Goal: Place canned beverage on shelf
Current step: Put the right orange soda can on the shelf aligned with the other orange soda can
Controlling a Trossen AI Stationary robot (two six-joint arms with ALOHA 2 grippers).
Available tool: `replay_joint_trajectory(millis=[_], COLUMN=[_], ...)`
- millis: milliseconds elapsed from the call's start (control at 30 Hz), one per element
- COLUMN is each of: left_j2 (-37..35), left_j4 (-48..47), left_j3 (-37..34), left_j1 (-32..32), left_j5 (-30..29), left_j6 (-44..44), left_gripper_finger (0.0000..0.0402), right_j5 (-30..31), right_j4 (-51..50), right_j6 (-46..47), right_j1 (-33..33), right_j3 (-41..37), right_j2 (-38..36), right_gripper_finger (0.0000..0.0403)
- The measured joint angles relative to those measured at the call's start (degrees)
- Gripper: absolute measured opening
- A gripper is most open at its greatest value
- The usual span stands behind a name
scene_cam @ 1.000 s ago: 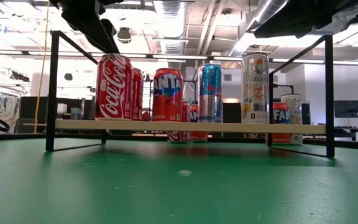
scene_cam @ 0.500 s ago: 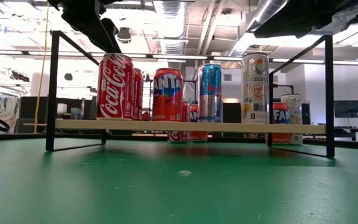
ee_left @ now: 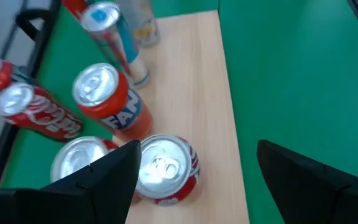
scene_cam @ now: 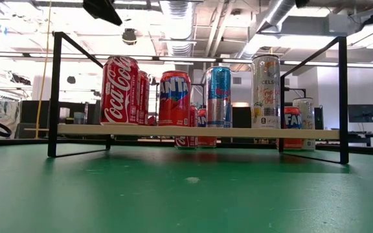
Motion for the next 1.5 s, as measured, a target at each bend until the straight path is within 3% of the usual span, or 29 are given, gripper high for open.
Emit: replay_joint_trajectory(millis=[167,300,467,633,800,967,1100,1267,1500], left_j2=[-6.3,-11.9,-18.3,-22.7,-25.1,-25.9,-25.8,-25.7,-25.7], left_j4=[3.5,10.9,23.3,28.2,27.7,27.0,27.3,28.1,28.1], left_j3=[-5.0,-12.4,-22.3,-28.4,-29.9,-29.9,-30.0,-30.0,-30.0], left_j1=[-3.7,-4.9,-4.9,-4.9,-4.9,-4.9,-5.0,-5.0,-5.0], left_j5=[-4.1,-5.9,-4.2,-2.0,-1.5,0.2,0.0,0.0,-0.1], left_j6=[-0.3,0.4,0.4,-0.3,-0.9,-0.5,1.3,1.6,0.8], left_gripper_finger=[0.0306,0.0306,0.0306,0.0306,0.0306,0.0306,0.0306,0.0306,0.0306], right_j5=[-1.0,-3.6,-12.8,-21.4,-27.9,-26.7,-28.6,-31.0,-36.3], right_j4=[-10.6,-14.7,-17.1,-24.3,-32.5,-50.2,-57.0,-60.0,-61.6], right_j6=[3.4,4.3,4.2,5.7,7.4,15.1,20.8,20.5,17.0], right_j1=[-0.5,-5.4,-16.9,-31.9,-46.1,-58.7,-67.1,-71.9,-73.0], right_j3=[7.8,12.8,18.4,22.7,25.2,28.7,28.8,28.8,28.8], right_j2=[0.0,0.0,0.0,0.0,0.1,-0.1,0.6,3.9,9.7], right_gripper_finger=[0.0024,0.0024,0.0024,0.0024,0.0024,0.0024,0.0024,0.0024,0.0031])
